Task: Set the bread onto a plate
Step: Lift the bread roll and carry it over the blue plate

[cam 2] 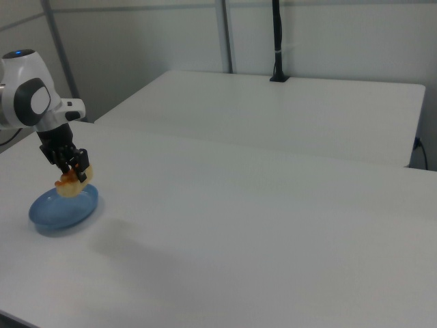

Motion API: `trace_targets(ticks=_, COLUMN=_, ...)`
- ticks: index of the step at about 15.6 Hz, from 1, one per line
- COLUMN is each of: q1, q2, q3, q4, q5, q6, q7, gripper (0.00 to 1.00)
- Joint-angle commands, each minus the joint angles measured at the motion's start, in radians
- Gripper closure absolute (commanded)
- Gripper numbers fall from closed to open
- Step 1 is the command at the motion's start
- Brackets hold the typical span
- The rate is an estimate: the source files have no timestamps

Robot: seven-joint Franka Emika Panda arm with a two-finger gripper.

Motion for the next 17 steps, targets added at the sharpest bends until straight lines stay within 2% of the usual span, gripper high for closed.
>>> trace_targets(ticks=1, q1=0.041, q2=0.097, q3=-0.001, q4=0.064, q5=-0.070, q6=-0.003, q7=0.227, gripper=0.47)
trace_targets(ticks=5, q1=0.070, q2=0.128, q3=0.007, q4=0.070, q5=-0.072, q6=0.034, q7=0.318, gripper=0.47)
trace_targets(ticks=10, q1=0.107, q2=0.212, q3=0.025, q4=0.131, q5=-0.078, q6=0.034, q7=0.382, gripper=0.47)
trace_targets(ticks=17, q1=0.148, q2=0.307, q3=0.025, q4=0.196, q5=-0.167, q6=0.033, q7=0.453, gripper=0.47)
